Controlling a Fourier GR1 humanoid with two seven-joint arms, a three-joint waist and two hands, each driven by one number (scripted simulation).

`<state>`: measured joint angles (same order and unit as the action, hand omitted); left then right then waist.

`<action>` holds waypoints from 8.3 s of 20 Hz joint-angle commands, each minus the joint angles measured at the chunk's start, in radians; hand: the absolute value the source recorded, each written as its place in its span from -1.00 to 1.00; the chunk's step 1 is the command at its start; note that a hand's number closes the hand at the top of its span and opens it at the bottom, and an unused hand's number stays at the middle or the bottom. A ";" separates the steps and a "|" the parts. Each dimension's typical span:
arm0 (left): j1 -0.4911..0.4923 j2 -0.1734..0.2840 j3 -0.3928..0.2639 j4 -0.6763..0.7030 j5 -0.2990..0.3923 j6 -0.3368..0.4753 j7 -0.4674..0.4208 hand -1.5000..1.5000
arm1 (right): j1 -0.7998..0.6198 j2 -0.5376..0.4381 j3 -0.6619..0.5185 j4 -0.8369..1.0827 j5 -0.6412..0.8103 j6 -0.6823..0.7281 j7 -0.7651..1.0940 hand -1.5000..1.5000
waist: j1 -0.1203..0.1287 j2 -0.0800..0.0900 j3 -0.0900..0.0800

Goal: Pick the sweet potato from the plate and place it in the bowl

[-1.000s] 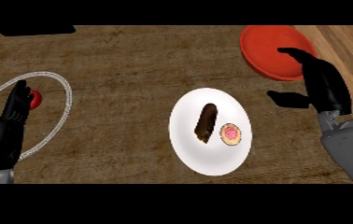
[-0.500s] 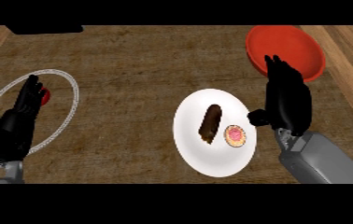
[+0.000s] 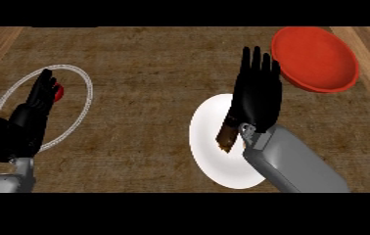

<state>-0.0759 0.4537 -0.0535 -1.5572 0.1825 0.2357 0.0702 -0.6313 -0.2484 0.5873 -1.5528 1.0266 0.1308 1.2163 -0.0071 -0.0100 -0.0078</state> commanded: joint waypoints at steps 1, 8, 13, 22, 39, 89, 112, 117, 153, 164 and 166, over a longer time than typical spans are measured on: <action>0.002 0.002 -0.007 0.000 -0.004 -0.012 -0.002 0.00 | -0.042 0.106 -0.041 0.131 -0.041 0.245 0.234 -1.00 | 0.022 0.008 0.001; -0.064 -0.008 -0.002 0.017 -0.003 -0.002 0.030 0.00 | -0.073 0.208 -0.186 0.313 -0.102 0.320 0.245 -1.00 | 0.009 0.012 0.004; -0.065 -0.006 -0.008 0.017 -0.009 -0.015 0.026 0.00 | -0.127 0.245 -0.295 0.419 -0.163 0.357 0.246 -1.00 | 0.022 0.012 0.005; -0.032 -0.018 -0.018 0.008 -0.028 -0.006 0.017 0.00 | -0.104 0.247 -0.350 0.558 -0.209 0.415 0.270 -1.00 | 0.019 -0.002 0.005; -0.050 -0.034 0.002 0.016 -0.026 -0.021 0.035 0.00 | -0.078 0.247 -0.235 0.623 -0.187 0.370 0.270 -1.00 | 0.019 0.001 0.007; -0.046 -0.048 0.087 0.007 -0.063 -0.069 0.050 0.00 | -0.064 -0.080 -0.308 0.246 -0.114 -0.007 -0.761 1.00 | -0.006 0.001 0.008; -0.094 -0.124 0.099 0.073 -0.107 -0.112 0.005 0.00 | -0.194 -0.193 -0.776 0.559 -0.289 -0.187 -1.050 1.00 | 0.025 0.017 0.008; -0.147 -0.125 0.093 0.075 -0.146 -0.088 0.032 0.00 | -0.278 -0.265 -0.838 0.856 -0.288 -0.268 -1.254 1.00 | 0.037 0.025 0.009; -0.088 -0.126 0.123 0.021 -0.125 -0.137 0.037 0.00 | -0.199 -0.677 -1.368 1.405 -0.742 0.211 -1.602 -1.00 | 0.048 0.033 0.014; -0.075 -0.121 0.141 0.007 -0.111 -0.151 0.050 0.00 | -0.018 -0.780 -1.447 1.422 -0.836 0.531 -1.713 -1.00 | 0.043 0.029 0.016; -0.057 -0.158 0.110 0.032 -0.138 -0.138 0.006 0.00 | -0.051 -0.778 -1.452 1.406 -0.847 0.518 -1.699 -1.00 | 0.048 0.029 0.015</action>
